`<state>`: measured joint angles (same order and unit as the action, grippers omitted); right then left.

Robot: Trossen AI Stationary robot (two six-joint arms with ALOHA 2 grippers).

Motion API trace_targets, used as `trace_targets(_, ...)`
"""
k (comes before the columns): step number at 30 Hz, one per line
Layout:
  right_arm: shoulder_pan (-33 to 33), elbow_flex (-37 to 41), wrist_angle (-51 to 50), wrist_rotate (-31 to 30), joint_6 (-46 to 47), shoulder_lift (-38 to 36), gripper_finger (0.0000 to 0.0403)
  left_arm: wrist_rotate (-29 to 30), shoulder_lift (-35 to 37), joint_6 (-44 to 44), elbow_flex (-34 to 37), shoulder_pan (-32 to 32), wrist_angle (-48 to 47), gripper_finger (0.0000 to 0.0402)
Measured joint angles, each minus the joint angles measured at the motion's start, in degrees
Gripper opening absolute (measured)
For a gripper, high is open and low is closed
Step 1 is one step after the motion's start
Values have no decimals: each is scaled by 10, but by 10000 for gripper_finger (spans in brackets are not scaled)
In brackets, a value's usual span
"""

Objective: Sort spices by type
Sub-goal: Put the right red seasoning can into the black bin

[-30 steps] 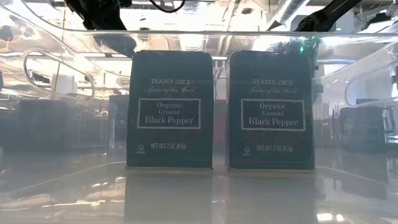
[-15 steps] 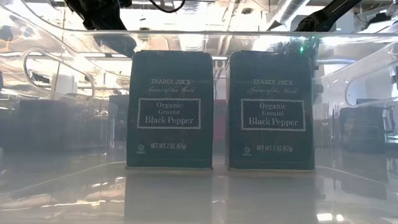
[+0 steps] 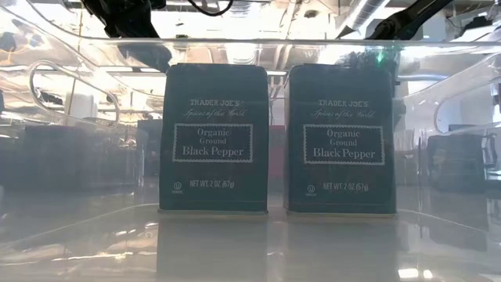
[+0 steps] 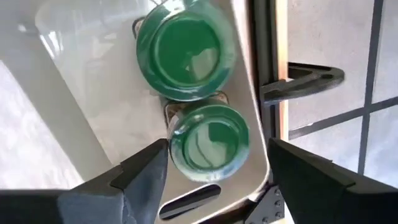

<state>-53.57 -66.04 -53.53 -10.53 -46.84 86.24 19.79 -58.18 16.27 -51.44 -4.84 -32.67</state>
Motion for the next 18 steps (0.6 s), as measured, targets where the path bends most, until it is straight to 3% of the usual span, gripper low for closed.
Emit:
trace_targets(7, 0, -72, -75, -24, 106, 0, 308, 0, 0, 0, 0, 0, 0, 215)
trace_targets(18, 7, -151, -209, -30, 460, -31, 306, 0, 0, 0, 0, 0, 0, 215)
